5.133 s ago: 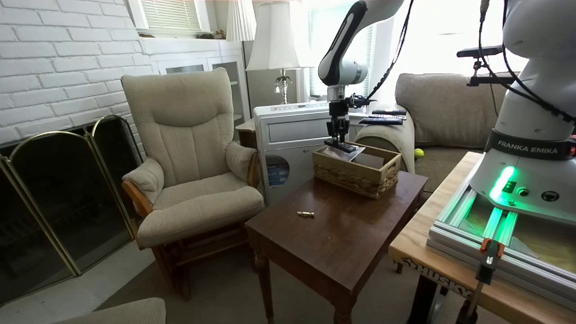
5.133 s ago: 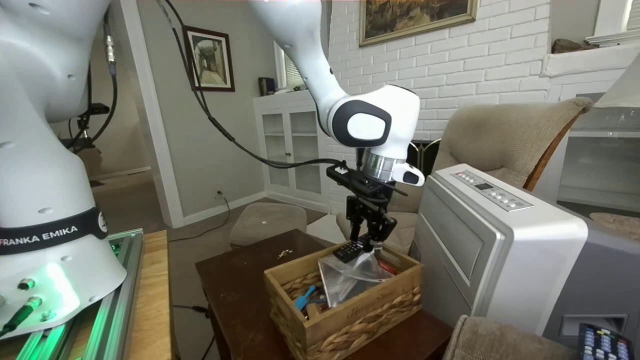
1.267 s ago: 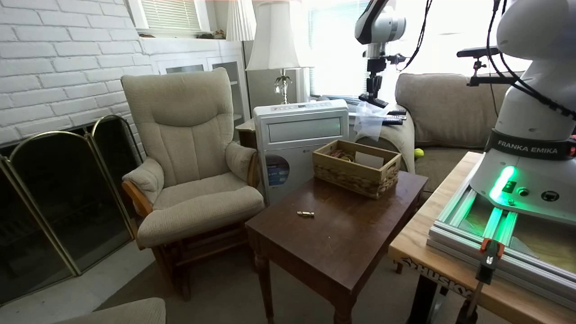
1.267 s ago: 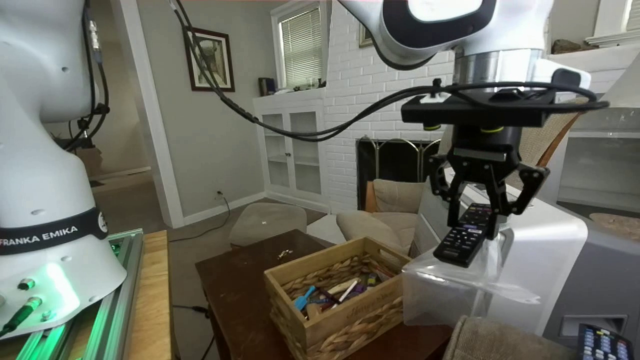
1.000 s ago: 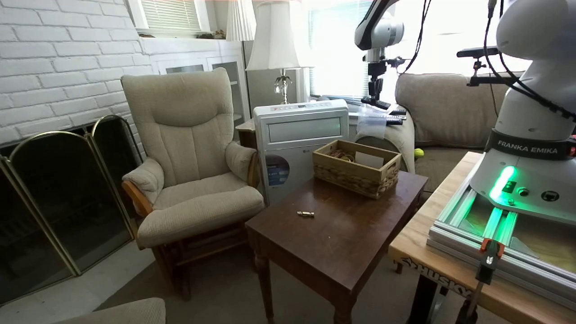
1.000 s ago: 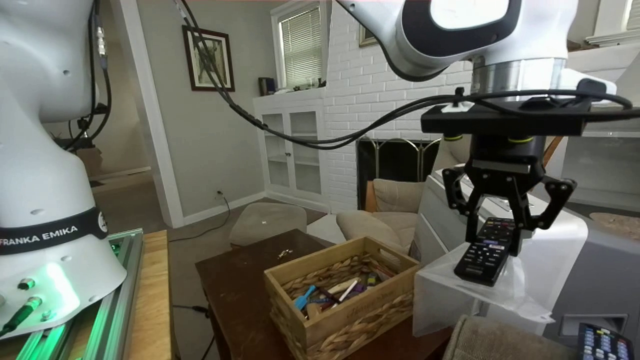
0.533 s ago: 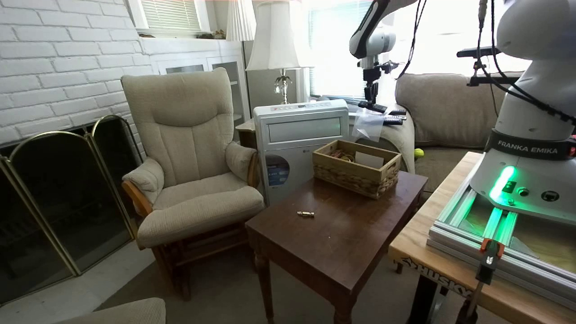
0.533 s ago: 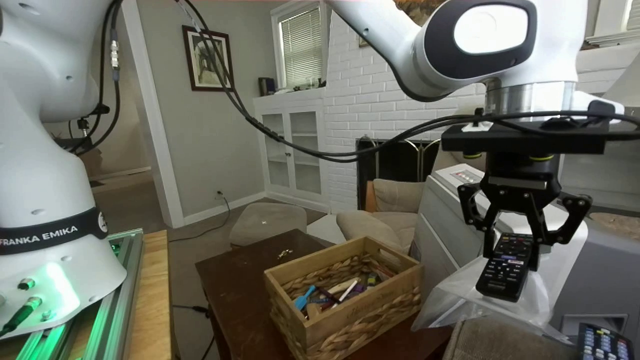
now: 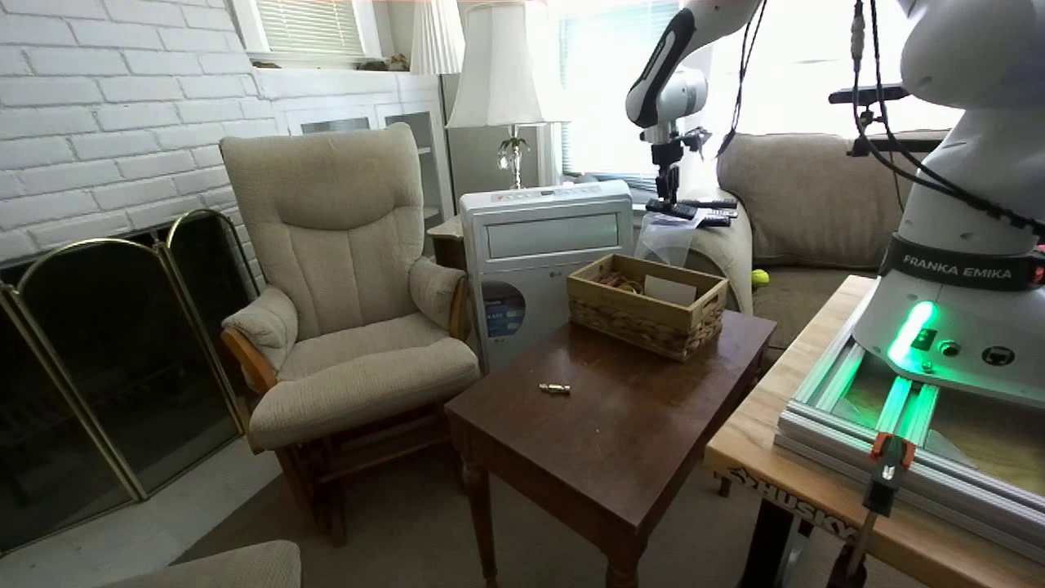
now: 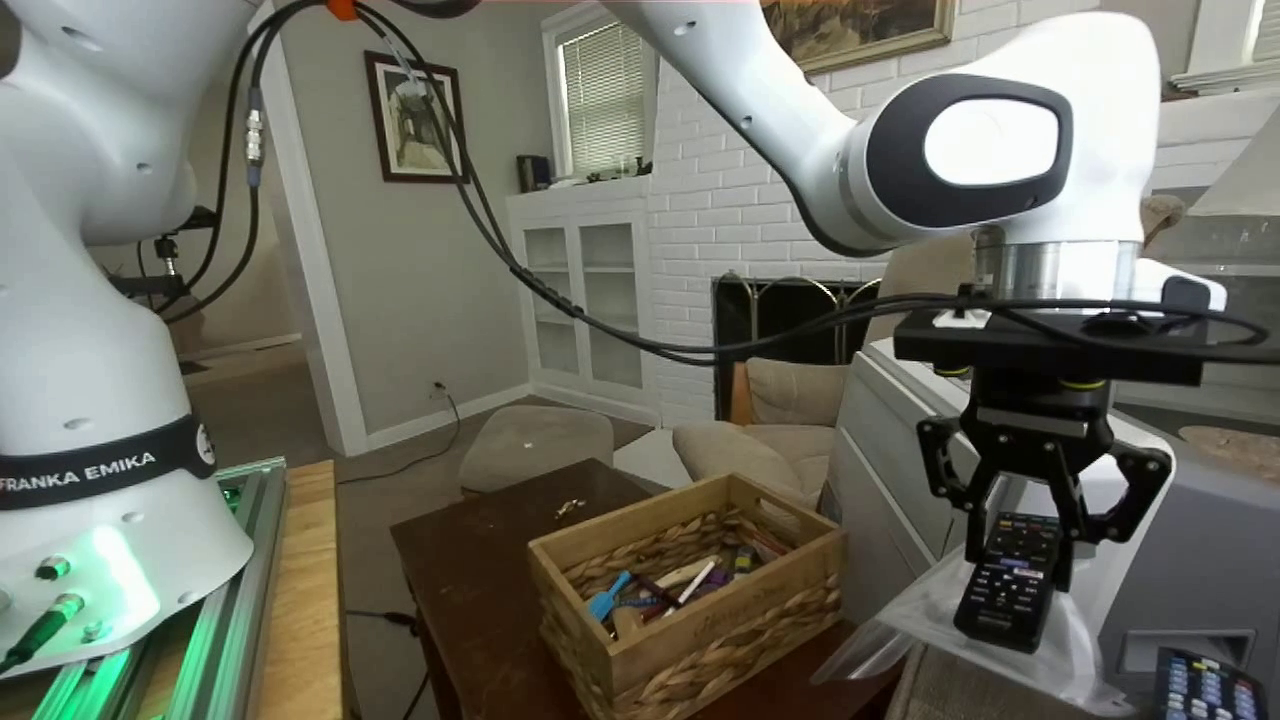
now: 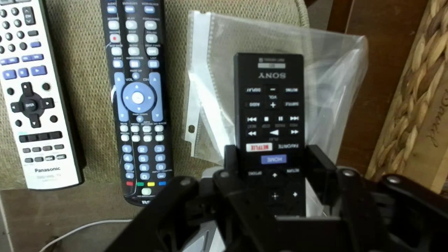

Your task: Turn off the device and put the remote on the couch

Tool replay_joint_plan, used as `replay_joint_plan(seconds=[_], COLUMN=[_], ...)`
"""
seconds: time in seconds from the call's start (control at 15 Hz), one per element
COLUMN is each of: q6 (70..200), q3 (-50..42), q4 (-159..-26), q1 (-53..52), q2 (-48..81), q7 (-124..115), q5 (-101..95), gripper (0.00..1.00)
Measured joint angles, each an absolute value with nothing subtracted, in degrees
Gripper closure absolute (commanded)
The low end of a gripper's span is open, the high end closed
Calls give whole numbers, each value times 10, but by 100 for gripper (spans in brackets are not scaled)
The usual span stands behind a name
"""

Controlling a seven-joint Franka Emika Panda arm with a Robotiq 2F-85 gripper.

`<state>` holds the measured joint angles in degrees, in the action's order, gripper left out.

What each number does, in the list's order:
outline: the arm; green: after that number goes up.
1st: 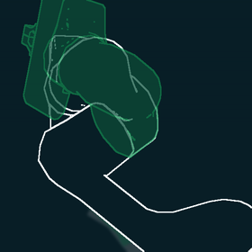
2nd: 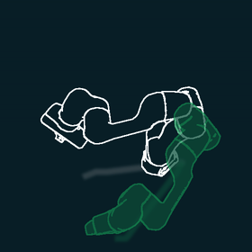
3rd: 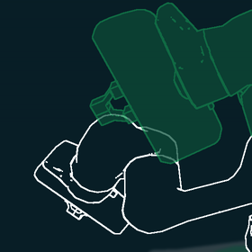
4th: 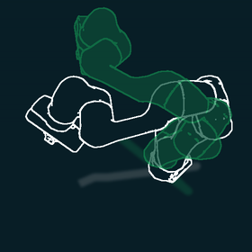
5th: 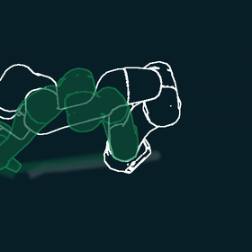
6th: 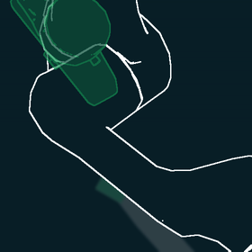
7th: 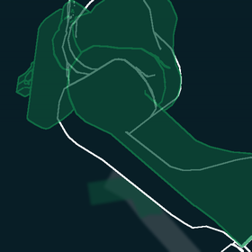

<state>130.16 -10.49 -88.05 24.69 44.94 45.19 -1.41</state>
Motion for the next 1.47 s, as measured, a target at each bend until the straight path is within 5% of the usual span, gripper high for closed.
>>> replay_joint_plan(seconds=[1.47], q6=[1301], q3=[-112], q4=[-872], q1=[271], q2=[504], q7=[451], q5=[-26], gripper=[74])
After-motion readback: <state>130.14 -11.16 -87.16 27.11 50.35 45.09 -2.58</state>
